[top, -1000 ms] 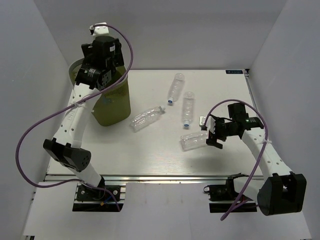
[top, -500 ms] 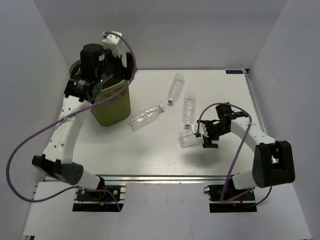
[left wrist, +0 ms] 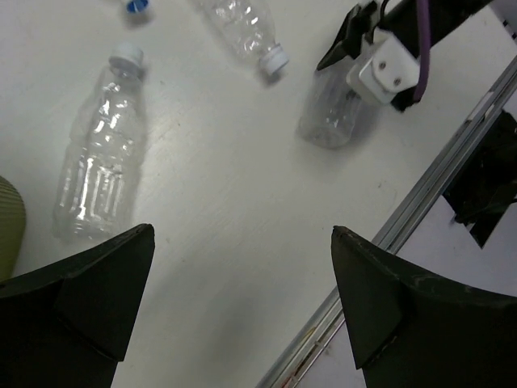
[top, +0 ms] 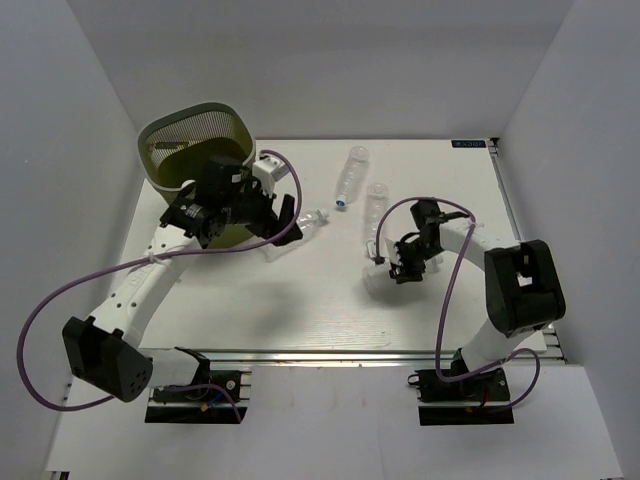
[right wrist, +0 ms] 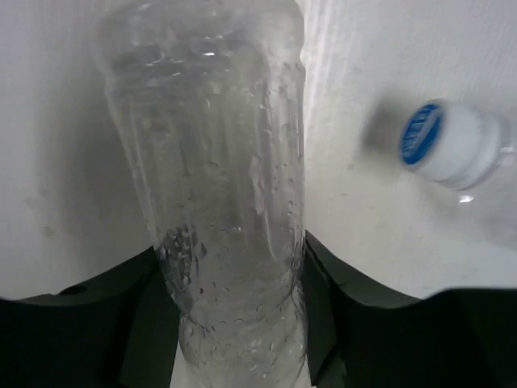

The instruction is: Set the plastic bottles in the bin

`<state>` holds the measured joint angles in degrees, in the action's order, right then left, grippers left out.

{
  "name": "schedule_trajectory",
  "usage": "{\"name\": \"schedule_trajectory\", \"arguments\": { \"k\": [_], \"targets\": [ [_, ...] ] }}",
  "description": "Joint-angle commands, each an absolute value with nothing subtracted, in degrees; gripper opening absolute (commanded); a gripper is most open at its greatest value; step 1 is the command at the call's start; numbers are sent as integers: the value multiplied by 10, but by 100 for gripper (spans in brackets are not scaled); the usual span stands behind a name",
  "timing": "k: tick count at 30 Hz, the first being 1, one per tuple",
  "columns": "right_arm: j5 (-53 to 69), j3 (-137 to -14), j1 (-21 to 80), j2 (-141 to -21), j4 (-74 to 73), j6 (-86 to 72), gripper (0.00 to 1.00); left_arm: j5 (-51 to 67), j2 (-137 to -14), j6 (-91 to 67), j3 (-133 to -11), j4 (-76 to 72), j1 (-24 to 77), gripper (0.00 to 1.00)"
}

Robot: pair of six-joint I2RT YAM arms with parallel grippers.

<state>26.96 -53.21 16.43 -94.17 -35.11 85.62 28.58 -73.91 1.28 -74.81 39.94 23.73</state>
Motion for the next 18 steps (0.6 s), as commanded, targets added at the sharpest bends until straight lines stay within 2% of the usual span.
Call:
{"name": "schedule_trajectory", "arguments": {
  "k": [1, 2, 4, 5, 7, 10, 11, 12, 14, 15, 17, 18],
  "targets": [
    [262, -584, 163, -975, -414, 848, 46, 279, -741, 25, -715, 393, 257, 100],
    [269, -597, 157, -977, -432, 851, 24, 271, -748, 25, -707, 377, 266, 100],
    [315, -639, 144, -961, -505, 860, 13, 264, -748, 25, -681, 367, 276, 100],
    [335, -676, 140, -940, -578, 871, 11, 264, -743, 25, -671, 361, 284, 100],
    [399, -740, 135, -888, -612, 858, 10, 258, -732, 25, -636, 356, 291, 100],
    [461, -873, 143, -865, -611, 720, 10, 258, -698, -16, -570, 329, 304, 100],
    [472, -954, 146, -866, -583, 690, 10, 276, -687, -31, -550, 315, 312, 100],
    [506, -974, 148, -877, -531, 565, 10, 281, -664, -48, -508, 284, 312, 100],
    [530, -1025, 162, -888, -421, 472, 10, 293, -641, -101, -448, 248, 325, 100],
    [542, -1029, 174, -897, -274, 370, 10, 298, -617, -119, -429, 213, 334, 100],
    [549, -1031, 203, -918, -170, 227, 12, 298, -597, -157, -389, 187, 344, 100],
    [560, -1033, 211, -936, -11, 139, 12, 293, -588, -167, -381, 181, 352, 100]
  ]
}}
